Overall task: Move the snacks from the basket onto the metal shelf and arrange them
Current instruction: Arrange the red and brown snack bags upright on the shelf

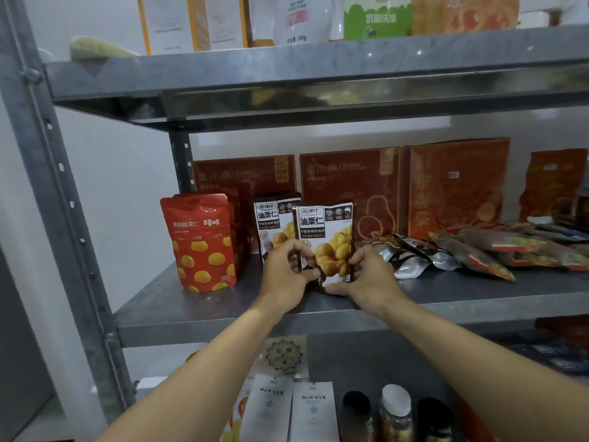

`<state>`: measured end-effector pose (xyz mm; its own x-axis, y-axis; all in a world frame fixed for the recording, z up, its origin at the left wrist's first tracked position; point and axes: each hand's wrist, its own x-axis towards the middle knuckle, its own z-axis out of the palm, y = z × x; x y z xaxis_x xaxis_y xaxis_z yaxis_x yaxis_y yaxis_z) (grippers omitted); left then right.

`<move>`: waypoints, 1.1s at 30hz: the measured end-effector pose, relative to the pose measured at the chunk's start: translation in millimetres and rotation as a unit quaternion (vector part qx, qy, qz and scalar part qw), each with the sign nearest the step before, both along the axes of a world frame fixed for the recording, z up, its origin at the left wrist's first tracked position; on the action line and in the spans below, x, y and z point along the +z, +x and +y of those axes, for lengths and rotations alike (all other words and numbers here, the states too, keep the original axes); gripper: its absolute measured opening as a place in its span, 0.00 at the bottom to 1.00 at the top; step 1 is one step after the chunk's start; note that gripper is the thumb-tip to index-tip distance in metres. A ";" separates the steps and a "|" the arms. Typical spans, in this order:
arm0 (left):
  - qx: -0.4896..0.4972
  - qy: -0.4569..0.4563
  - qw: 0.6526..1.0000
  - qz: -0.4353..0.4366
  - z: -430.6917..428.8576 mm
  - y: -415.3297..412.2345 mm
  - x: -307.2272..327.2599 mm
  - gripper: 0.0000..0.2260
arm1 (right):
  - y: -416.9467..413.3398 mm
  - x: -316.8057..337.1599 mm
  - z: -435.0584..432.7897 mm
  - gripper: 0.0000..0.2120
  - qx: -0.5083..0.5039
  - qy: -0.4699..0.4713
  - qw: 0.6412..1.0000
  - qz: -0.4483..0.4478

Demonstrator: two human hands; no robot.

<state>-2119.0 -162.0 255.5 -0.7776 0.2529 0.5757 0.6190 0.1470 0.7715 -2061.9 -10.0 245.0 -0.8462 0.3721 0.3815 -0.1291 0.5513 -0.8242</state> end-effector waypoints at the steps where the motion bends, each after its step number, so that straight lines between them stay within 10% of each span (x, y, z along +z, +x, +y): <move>1: 0.004 -0.002 1.000 0.005 -8.4 -4.7 0.2 0.16 | -7.4 -1.3 -6.3 0.31 0.003 -0.002 1.000 -0.006; 22: 0.053 -0.085 0.995 -0.020 -58.0 -56.6 -8.0 0.41 | -72.5 6.3 -44.5 0.68 0.071 0.032 0.997 -0.004; 33: 0.003 -0.108 0.992 -0.068 -51.9 -73.4 -12.9 0.28 | -101.7 -2.2 -37.0 0.52 0.167 0.015 0.985 -0.038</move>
<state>-2192.5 -213.8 242.6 -0.8466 0.3535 0.3979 0.5094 0.3212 0.7983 -2163.5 -47.0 242.8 -0.9461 0.0580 0.3186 -0.2458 0.5121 -0.8230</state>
